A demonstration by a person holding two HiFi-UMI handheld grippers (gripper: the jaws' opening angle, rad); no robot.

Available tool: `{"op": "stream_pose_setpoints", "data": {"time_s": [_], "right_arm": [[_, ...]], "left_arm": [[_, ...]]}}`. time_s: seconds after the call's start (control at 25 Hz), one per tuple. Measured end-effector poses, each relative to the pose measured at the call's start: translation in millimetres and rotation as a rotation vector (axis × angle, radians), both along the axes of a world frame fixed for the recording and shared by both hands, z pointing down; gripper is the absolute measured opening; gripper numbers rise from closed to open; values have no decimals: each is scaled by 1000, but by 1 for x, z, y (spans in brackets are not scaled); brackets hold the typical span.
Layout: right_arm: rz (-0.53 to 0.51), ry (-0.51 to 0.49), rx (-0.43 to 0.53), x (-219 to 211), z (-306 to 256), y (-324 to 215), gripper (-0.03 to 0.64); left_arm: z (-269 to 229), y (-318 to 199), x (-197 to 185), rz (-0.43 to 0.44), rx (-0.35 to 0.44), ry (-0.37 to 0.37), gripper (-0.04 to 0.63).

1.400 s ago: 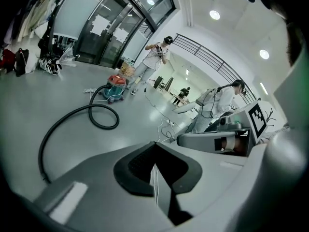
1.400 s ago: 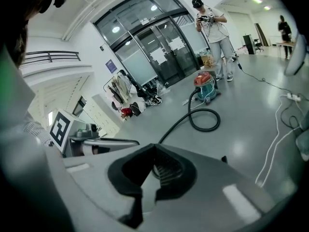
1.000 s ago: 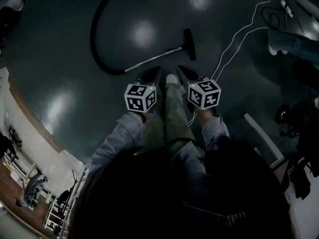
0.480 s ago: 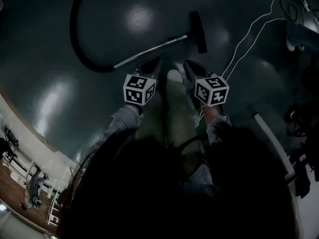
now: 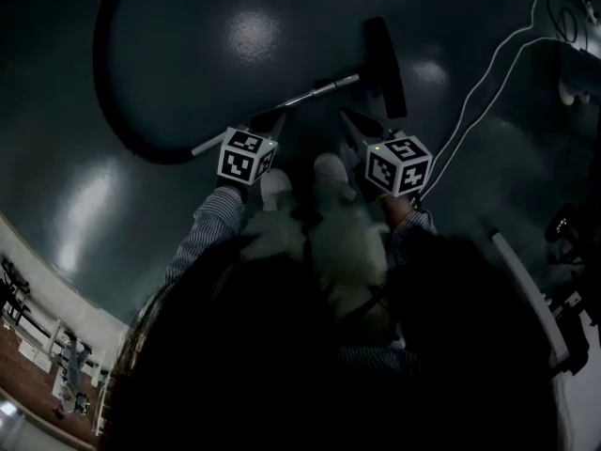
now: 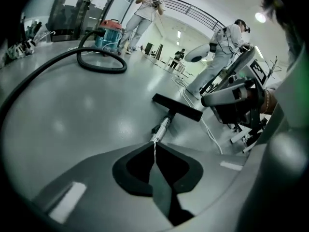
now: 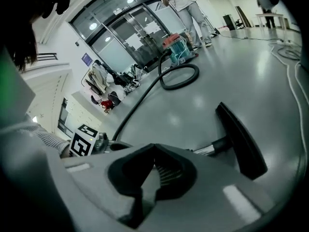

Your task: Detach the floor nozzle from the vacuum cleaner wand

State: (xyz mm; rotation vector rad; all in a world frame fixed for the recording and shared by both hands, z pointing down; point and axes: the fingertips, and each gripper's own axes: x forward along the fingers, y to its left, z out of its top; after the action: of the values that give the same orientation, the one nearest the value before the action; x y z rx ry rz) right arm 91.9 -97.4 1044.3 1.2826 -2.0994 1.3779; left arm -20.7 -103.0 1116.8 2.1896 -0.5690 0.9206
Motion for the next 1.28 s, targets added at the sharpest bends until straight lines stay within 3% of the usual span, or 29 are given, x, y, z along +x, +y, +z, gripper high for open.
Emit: {"op": "stream_pose_setpoints", "data": {"time_s": [0.2, 0.36, 0.48, 0.68, 0.72, 0.88, 1.0, 1.12, 1.28], "right_arm": [[-34, -66, -15, -9, 53, -2, 2], [-88, -110, -13, -1, 71, -6, 2], [-114, -70, 4, -2, 80, -11, 3], [-85, -124, 34, -10, 72, -27, 3], [-81, -117, 41, -10, 70, -28, 3], [-45, -93, 33, -9, 70, -24, 3], [4, -66, 8, -4, 76, -21, 3], [81, 38, 2, 18, 79, -22, 3], [153, 88, 26, 46, 61, -29, 3]], "left_arm": [[49, -5, 14, 203, 82, -27, 121], [67, 8, 29, 368, 82, -18, 173], [82, 13, 30, 475, 110, -72, 169], [112, 16, 27, 585, 140, -175, 227], [114, 16, 26, 594, 168, -190, 193], [111, 15, 22, 566, 230, -208, 184], [112, 14, 23, 565, 196, -236, 181], [109, 17, 25, 579, 154, -258, 181], [87, 19, 28, 574, 141, -239, 181]]}}
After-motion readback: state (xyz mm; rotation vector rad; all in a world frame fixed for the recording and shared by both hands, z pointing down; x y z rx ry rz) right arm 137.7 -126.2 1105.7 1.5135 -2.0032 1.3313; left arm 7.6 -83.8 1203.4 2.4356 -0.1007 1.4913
